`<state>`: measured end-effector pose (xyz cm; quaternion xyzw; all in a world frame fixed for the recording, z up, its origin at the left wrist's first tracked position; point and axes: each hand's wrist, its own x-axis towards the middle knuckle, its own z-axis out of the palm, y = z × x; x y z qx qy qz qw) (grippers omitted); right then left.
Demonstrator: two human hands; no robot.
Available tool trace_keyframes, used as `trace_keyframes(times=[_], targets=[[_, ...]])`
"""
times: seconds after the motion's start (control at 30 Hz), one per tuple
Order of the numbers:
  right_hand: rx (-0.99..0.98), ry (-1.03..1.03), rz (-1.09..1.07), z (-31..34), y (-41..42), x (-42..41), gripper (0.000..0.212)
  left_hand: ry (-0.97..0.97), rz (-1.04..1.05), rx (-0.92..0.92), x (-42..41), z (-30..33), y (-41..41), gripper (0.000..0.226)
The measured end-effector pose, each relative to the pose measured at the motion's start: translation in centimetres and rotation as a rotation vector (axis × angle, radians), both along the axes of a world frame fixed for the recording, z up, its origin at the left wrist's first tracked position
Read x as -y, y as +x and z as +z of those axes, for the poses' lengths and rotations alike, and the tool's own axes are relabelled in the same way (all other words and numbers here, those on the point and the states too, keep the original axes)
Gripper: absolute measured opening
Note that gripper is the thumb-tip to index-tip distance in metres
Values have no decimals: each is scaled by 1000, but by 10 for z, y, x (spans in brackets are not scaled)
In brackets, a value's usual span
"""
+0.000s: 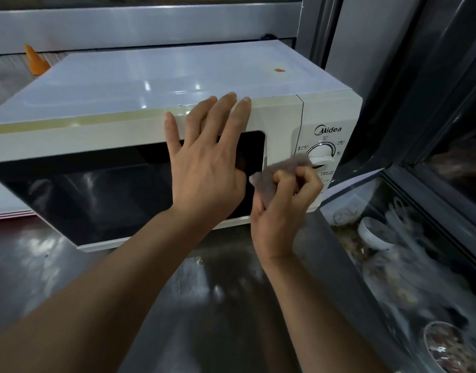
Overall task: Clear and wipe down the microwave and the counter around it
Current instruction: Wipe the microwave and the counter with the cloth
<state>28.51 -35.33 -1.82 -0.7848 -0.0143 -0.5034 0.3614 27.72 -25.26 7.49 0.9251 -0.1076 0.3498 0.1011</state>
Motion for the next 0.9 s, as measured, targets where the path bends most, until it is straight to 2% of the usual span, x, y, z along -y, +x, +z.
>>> trace_keyframes(times=[0.1, 0.2, 0.37, 0.63, 0.8, 0.9], targets=[[-63, -9, 60, -20, -8, 1, 29, 11, 9, -2, 0, 1, -1, 84], [-121, 21, 97, -21, -13, 4, 24, 13, 16, -2, 1, 1, -1, 85], [-8, 117, 36, 5, 1, 0, 18, 3, 22, 30, 3, -1, 1, 79], [-120, 54, 92, -19, -17, 7, 20, 8, 21, 2, 4, 1, -2, 85], [-11, 154, 5, 3, 0, 0, 23, 8, 18, 45, 3, -1, 1, 80], [-27, 119, 40, -11, -3, 2, 23, 16, 17, 37, 2, -4, 2, 83]])
